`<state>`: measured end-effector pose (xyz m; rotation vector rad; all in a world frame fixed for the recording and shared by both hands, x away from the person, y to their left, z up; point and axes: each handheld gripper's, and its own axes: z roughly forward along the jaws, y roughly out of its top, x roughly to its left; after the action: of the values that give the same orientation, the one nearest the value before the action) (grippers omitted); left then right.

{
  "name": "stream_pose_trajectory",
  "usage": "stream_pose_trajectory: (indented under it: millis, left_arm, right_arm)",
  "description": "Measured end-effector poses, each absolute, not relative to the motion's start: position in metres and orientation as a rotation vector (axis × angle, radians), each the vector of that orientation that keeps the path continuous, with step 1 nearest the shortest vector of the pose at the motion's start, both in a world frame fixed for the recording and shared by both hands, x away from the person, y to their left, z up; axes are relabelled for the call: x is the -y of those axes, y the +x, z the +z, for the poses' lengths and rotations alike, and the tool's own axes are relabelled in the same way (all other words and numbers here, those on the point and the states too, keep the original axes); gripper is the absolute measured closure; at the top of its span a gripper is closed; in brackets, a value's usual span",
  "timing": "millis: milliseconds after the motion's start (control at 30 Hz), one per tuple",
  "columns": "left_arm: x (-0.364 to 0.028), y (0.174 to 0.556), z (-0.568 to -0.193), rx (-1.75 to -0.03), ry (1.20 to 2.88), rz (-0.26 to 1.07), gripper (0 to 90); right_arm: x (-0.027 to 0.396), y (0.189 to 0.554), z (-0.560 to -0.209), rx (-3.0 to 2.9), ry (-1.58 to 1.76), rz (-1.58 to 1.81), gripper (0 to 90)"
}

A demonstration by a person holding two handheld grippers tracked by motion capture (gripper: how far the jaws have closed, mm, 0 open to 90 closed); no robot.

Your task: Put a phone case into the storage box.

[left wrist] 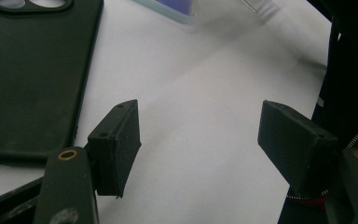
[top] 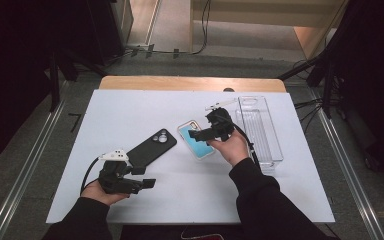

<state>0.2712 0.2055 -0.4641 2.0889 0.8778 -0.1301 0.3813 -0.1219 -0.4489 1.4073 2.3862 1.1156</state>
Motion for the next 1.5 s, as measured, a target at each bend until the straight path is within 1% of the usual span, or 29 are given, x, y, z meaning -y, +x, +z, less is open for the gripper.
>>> stream_pose_trajectory:
  millis: [300, 533, 1300, 1500]
  left_arm:
    - [-0.206, 0.271, -0.464, -0.877, 2.087, -0.133, 29.8]
    - [-0.206, 0.271, -0.464, -0.877, 2.088, -0.131, 29.8]
    - [-0.206, 0.271, -0.464, -0.877, 2.087, -0.133, 29.8]
    - [-0.206, 0.271, -0.464, -0.879, 2.088, -0.133, 29.8]
  right_arm:
    - [0.11, 0.389, -0.458, -2.404, 1.399, 1.091, 0.0]
    - [0.109, 0.391, -0.464, -2.406, 1.422, 1.066, 0.0]
    - [0.102, 0.388, -0.505, -2.443, 1.458, 0.944, 0.0]
    - [0.094, 0.384, -0.509, -2.426, 1.395, 0.866, 0.0]
